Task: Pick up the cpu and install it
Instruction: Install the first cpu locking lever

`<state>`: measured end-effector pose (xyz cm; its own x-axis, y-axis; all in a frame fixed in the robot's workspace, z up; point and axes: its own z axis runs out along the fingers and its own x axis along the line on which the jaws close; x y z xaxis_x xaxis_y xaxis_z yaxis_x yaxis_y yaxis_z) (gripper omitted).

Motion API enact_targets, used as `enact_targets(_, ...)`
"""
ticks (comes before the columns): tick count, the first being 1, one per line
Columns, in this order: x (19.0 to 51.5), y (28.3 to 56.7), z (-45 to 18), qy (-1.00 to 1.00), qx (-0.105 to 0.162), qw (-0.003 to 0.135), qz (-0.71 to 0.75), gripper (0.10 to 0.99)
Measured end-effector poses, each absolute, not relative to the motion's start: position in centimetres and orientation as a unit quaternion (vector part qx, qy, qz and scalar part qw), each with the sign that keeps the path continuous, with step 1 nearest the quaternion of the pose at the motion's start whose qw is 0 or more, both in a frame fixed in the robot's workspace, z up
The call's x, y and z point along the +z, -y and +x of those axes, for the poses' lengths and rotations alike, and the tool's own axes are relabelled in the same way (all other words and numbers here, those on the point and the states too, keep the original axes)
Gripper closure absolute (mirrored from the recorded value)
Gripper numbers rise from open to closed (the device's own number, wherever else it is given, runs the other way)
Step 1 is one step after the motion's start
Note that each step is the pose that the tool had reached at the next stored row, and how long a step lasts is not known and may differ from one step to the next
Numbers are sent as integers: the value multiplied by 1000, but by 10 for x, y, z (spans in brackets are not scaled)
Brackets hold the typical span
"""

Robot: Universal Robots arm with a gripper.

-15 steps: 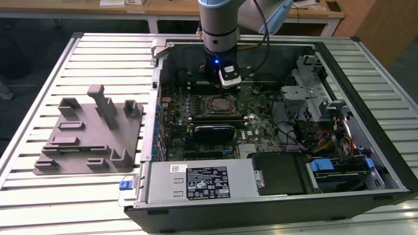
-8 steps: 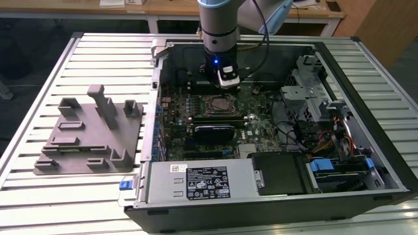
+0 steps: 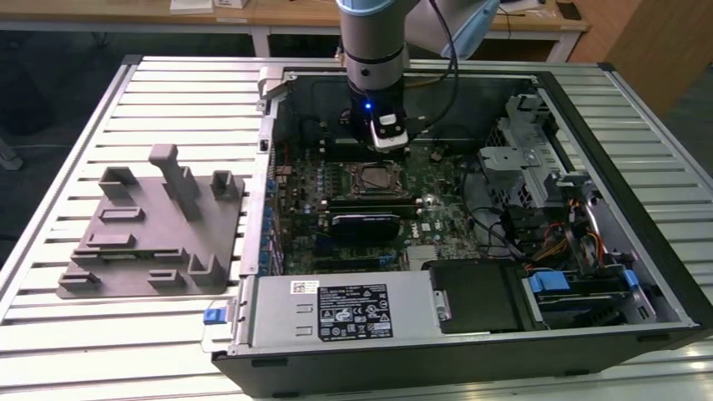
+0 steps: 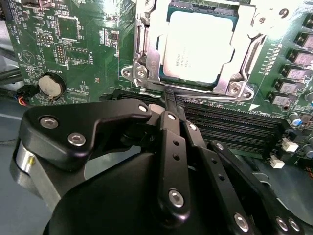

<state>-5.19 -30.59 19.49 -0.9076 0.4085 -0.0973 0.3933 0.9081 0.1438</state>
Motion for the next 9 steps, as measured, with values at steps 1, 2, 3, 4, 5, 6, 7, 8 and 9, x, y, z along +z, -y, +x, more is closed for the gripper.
enact_targets(1, 195, 306, -52, -975, 61, 63, 206, 980)
enact_targets(2, 195, 306, -52, -975, 61, 63, 206, 980)
enact_targets(3, 195, 306, -52, -975, 61, 63, 206, 980)
enact_targets(4, 196, 306, -52, -975, 61, 63, 206, 980)
enact_targets(5, 197, 306, -52, -975, 61, 63, 207, 980)
enact_targets(6, 200, 306, -52, -974, 61, 63, 208, 980)
enact_targets(7, 201, 306, -52, -974, 60, 63, 208, 980)
enact_targets(8, 202, 306, -52, -974, 60, 63, 209, 980)
enact_targets(9, 203, 306, -52, -974, 60, 63, 209, 980)
